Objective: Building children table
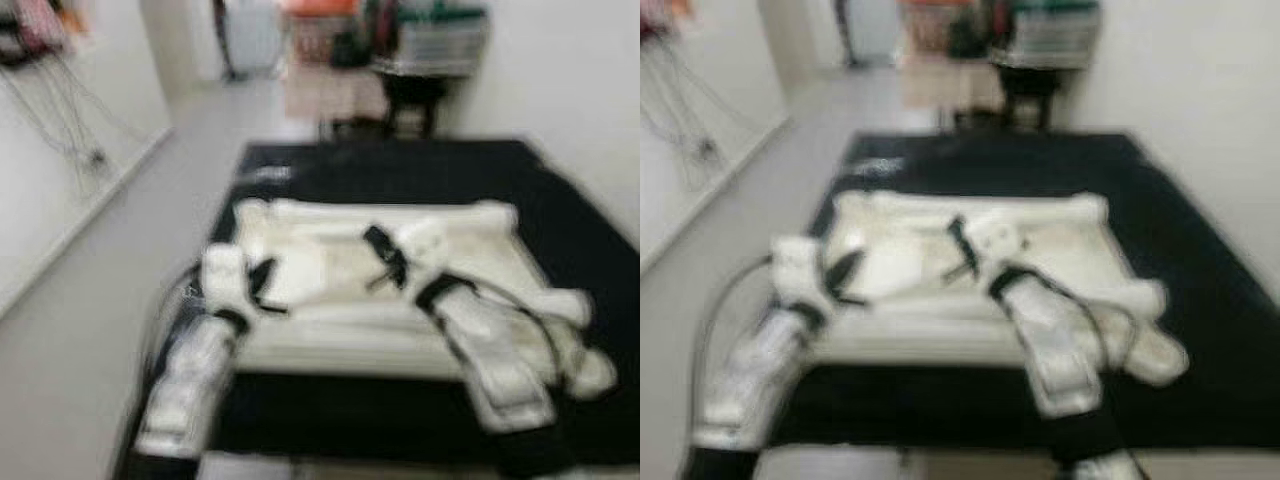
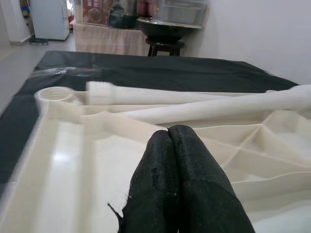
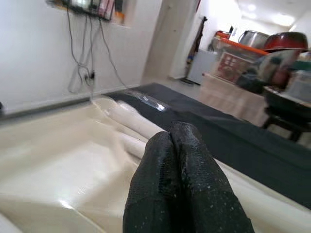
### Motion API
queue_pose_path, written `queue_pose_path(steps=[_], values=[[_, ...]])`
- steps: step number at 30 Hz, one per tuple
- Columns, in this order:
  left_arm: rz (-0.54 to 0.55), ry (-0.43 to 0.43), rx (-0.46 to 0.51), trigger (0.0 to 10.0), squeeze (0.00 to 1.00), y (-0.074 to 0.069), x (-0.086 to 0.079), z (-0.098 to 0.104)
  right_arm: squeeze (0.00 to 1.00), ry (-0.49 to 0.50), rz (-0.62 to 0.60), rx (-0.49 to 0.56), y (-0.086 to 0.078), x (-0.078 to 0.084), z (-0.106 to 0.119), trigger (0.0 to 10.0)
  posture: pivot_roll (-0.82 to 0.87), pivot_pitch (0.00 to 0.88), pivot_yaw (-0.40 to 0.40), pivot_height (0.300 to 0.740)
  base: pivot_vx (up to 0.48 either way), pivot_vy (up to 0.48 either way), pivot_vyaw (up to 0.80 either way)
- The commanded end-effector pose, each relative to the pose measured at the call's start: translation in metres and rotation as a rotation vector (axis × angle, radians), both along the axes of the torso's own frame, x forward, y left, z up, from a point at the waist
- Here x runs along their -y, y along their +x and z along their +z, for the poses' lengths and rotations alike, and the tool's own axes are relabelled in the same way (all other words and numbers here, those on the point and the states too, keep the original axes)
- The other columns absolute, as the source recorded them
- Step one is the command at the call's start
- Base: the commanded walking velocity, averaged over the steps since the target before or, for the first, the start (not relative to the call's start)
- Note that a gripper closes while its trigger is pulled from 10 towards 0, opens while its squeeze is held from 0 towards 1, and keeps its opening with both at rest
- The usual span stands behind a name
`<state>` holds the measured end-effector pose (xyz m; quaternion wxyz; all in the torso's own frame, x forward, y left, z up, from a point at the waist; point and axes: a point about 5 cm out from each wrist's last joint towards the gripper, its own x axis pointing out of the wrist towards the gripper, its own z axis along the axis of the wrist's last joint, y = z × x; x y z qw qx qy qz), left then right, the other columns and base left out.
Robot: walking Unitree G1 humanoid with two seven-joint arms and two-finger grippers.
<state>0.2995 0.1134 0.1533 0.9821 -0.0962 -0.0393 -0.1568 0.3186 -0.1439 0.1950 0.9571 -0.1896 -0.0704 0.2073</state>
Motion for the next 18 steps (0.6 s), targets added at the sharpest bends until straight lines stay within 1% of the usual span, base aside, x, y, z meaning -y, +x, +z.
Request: queue_pose_path(steps=[1, 2, 3, 4, 6, 7, 8, 9, 10, 11, 12, 14, 15, 16, 17, 18], values=[[-0.011, -0.009, -0.031, 10.0, 0.0, -0.001, 0.003, -0.006, 0.0, -0.074, -0.01, -0.03, 0.003, 0.005, -0.001, 10.0, -0.11, 0.0, -0.008, 0.74, 0.0, 0.0, 0.0], [-0.011, -0.008, -0.034, 10.0, 0.0, -0.001, 0.003, -0.007, 0.0, -0.122, -0.003, -0.037, 0.005, 0.006, 0.0, 10.0, -0.11, 0.0, -0.009, 0.74, 0.0, 0.0, 0.0], [-0.012, -0.009, -0.037, 10.0, 0.0, -0.001, 0.003, -0.007, 1.0, -0.18, 0.043, -0.053, 0.006, 0.007, 0.003, 10.0, -0.11, 0.0, -0.011, 0.74, 0.0, 0.0, 0.0], [-0.012, -0.009, -0.037, 10.0, 0.0, -0.001, 0.003, -0.007, 1.0, -0.18, 0.043, -0.053, 0.006, 0.007, 0.003, 10.0, -0.11, 0.0, -0.011, 0.74, 0.0, 0.0, 0.0], [-0.029, -0.007, -0.052, 10.0, 0.0, -0.003, 0.005, -0.009, 1.0, -0.303, 0.077, -0.069, 0.012, 0.011, 0.011, 10.0, -0.1, 0.0, -0.016, 0.74, 0.0, 0.0, 0.0], [-0.055, -0.004, -0.063, 10.0, 0.0, -0.005, 0.008, -0.011, 1.0, -0.335, 0.08, -0.08, 0.016, 0.013, 0.016, 10.0, -0.1, 0.0, -0.017, 0.74, 0.0, 0.0, 0.0], [-0.055, -0.004, -0.063, 10.0, 0.0, -0.005, 0.008, -0.011, 1.0, -0.335, 0.08, -0.08, 0.016, 0.013, 0.016, 10.0, -0.1, 0.0, -0.017, 0.74, 0.0, 0.0, 0.0], [-0.094, 0.01, -0.073, 10.0, 0.0, -0.008, 0.011, -0.013, 1.0, -0.369, 0.089, -0.099, 0.02, 0.014, 0.021, 10.0, -0.1, 0.0, -0.017, 0.74, 0.0, 0.0, 0.0], [-0.094, 0.01, -0.073, 10.0, 0.0, -0.008, 0.011, -0.013, 1.0, -0.369, 0.089, -0.099, 0.02, 0.014, 0.021, 10.0, -0.1, 0.0, -0.017, 0.74, 0.0, 0.0, 0.0], [-0.143, 0.03, -0.077, 10.0, 0.0, -0.011, 0.017, -0.015, 1.0, -0.358, 0.117, -0.135, 0.024, 0.014, 0.028, 10.0, -0.09, 0.0, -0.019, 0.74, 0.0, 0.0, 0.0], [-0.143, 0.03, -0.077, 10.0, 0.0, -0.011, 0.017, -0.015, 1.0, -0.358, 0.117, -0.135, 0.024, 0.014, 0.028, 10.0, -0.09, 0.0, -0.019, 0.74, 0.0, 0.0, 0.0], [-0.221, 0.065, -0.079, 10.0, 0.0, -0.016, 0.024, -0.018, 1.0, -0.334, 0.164, -0.195, 0.029, 0.017, 0.041, 10.0, -0.09, 0.0, -0.028, 0.74, 0.0, 0.0, 0.0], [-0.221, 0.065, -0.079, 10.0, 0.0, -0.016, 0.024, -0.018, 1.0, -0.334, 0.164, -0.195, 0.029, 0.017, 0.041, 10.0, -0.09, 0.0, -0.028, 0.74, 0.0, 0.0, 0.0], [-0.251, 0.089, -0.074, 10.0, 0.0, -0.018, 0.027, -0.018, 1.0, -0.344, 0.175, -0.227, 0.032, 0.021, 0.046, 10.0, -0.09, 0.0, -0.032, 0.74, 0.0, 0.0, 0.0], [-0.251, 0.089, -0.074, 10.0, 0.0, -0.018, 0.027, -0.018, 1.0, -0.344, 0.175, -0.227, 0.032, 0.021, 0.046, 10.0, -0.09, 0.0, -0.032, 0.74, 0.0, 0.0, 0.0], [-0.266, 0.107, -0.066, 10.0, 0.0, -0.019, 0.029, -0.018, 1.0, -0.391, 0.197, -0.277, 0.033, 0.026, 0.047, 10.0, -0.09, 0.0, -0.034, 0.74, 0.0, 0.0, 0.0]])
